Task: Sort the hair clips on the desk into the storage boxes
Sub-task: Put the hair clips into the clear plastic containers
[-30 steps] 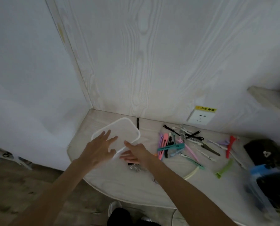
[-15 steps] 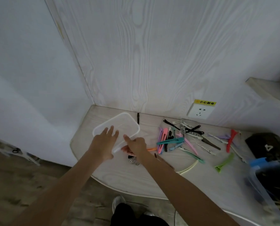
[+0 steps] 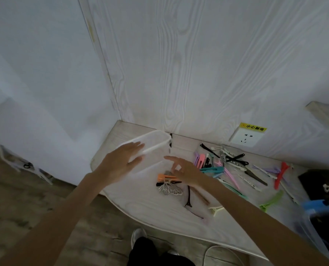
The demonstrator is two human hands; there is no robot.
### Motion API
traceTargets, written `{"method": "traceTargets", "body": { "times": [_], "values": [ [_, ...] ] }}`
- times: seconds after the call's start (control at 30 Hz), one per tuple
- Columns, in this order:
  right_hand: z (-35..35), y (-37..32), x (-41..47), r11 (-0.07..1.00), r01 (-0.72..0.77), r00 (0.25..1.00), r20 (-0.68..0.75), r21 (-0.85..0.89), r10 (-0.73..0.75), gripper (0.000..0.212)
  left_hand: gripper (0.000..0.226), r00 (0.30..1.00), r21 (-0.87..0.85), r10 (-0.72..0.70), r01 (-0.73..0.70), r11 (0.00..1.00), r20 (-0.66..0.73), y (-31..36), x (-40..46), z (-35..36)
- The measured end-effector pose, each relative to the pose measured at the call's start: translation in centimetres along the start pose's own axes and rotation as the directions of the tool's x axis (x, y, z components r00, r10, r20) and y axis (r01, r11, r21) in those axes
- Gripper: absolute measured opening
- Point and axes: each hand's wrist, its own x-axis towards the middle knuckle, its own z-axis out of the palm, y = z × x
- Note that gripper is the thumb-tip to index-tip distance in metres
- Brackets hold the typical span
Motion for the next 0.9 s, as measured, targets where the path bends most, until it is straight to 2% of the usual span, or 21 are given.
{"method": "traceTargets", "body": {
  "times": [0.03,0.07,0.13,0.2,0.27,0.33,0.4,0.47,0.73,0.8,0.9],
  "values": [
    [-0.2,0.1,0.0,0.996,0.034,0.999,-0.018,-0.088,-0.036,0.041,0.068,0.988,-0.004,0.013,-0.013,1.000,-0.154,0.1,0.1,-0.6],
    [-0.4,0.1,0.0,0.990,0.051,0.997,-0.045,-0.131,-0.058,0.037,0.049,0.945,0.013,0.007,-0.003,1.000,-0.326,0.1,0.4,-1.2],
    [-0.6,0.1,0.4,0.985,0.049,0.995,-0.079,-0.168,-0.063,0.033,0.029,0.807,-0.045,-0.108,0.100,0.994,-0.581,0.0,1.4,-2.1],
    [-0.6,0.1,0.8,0.976,0.047,0.994,-0.085,-0.212,-0.066,0.030,0.024,0.700,-0.240,-0.303,0.190,0.952,-0.647,-0.7,3.0,-2.5],
    [-0.5,0.0,1.1,0.970,0.048,0.993,-0.097,-0.237,-0.073,0.027,0.024,0.662,-0.329,-0.403,0.241,0.913,-0.632,-1.8,4.6,-2.3],
    [-0.5,0.1,1.4,0.964,0.051,0.990,-0.112,-0.262,-0.083,0.025,0.038,0.703,-0.303,-0.401,0.268,0.915,-0.587,-2.8,5.8,-1.7],
    [-0.6,0.3,1.5,0.962,0.050,0.988,-0.125,-0.269,-0.086,0.024,0.067,0.805,-0.197,-0.387,0.334,0.922,-0.449,-3.5,6.7,-0.7],
    [-0.6,0.5,1.7,0.960,0.054,0.989,-0.115,-0.274,-0.089,0.022,0.085,0.871,-0.076,-0.389,0.385,0.920,-0.299,-3.8,7.4,0.5],
    [0.2,0.3,1.2,0.924,0.173,0.982,-0.010,-0.341,-0.188,0.024,0.083,0.945,0.082,-0.327,0.328,0.941,-0.028,-5.1,8.7,2.4],
    [0.6,0.2,1.5,0.933,0.180,0.981,-0.013,-0.311,-0.193,0.024,0.080,0.965,0.102,-0.243,0.252,0.962,-0.093,-5.5,7.8,2.7],
    [0.7,0.2,2.5,0.958,0.142,0.987,-0.032,-0.248,-0.155,0.022,0.071,0.941,0.101,-0.094,0.133,0.986,-0.324,-6.2,5.0,3.4]
  ]
}}
